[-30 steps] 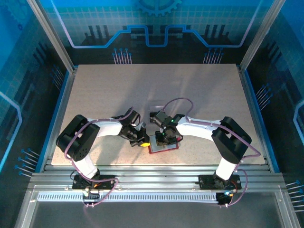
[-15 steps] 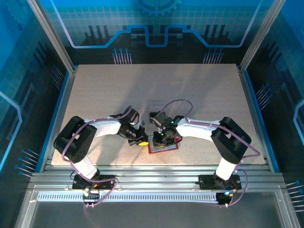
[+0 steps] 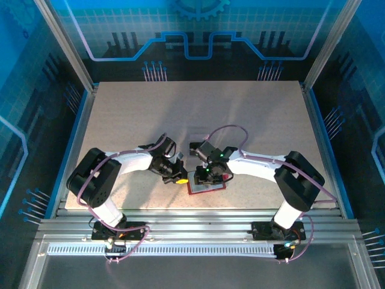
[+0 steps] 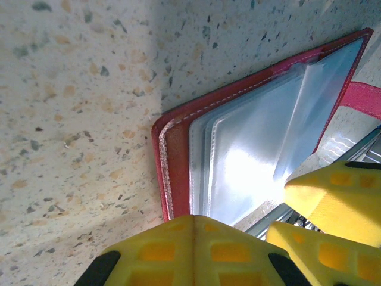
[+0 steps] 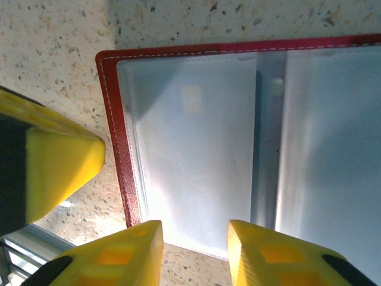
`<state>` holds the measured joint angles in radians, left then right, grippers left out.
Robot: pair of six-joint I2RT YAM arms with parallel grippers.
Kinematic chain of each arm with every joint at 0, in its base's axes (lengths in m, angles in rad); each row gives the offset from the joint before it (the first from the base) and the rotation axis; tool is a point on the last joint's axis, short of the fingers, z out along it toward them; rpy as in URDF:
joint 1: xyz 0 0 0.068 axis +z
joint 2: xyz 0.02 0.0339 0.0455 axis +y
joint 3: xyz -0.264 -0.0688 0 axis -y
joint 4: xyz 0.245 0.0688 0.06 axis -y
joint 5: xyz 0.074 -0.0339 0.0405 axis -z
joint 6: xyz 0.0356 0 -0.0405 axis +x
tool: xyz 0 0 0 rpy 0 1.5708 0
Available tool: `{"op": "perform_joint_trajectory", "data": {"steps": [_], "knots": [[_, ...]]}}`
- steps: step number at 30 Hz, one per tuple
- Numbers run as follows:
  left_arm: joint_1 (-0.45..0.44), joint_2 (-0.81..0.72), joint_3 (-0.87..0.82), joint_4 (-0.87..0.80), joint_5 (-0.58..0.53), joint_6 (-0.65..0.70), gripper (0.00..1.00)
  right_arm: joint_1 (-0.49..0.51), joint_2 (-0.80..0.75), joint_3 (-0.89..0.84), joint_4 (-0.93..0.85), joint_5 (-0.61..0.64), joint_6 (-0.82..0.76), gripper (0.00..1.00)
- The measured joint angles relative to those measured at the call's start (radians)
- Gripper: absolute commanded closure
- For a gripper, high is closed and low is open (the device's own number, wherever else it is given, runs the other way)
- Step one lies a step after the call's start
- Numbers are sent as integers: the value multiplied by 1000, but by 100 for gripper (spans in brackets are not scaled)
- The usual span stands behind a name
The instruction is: Take the credit cards out of the card holder
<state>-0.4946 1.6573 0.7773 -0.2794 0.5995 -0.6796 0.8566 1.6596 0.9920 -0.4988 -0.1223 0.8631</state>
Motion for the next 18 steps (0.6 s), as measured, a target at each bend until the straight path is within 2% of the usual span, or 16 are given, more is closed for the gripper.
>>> {"op": "perform_joint_trajectory", "data": {"steps": [18], "knots": [[0,-15,0,1,0,-2,94,2,60,-2,33,-40,5,61]]}}
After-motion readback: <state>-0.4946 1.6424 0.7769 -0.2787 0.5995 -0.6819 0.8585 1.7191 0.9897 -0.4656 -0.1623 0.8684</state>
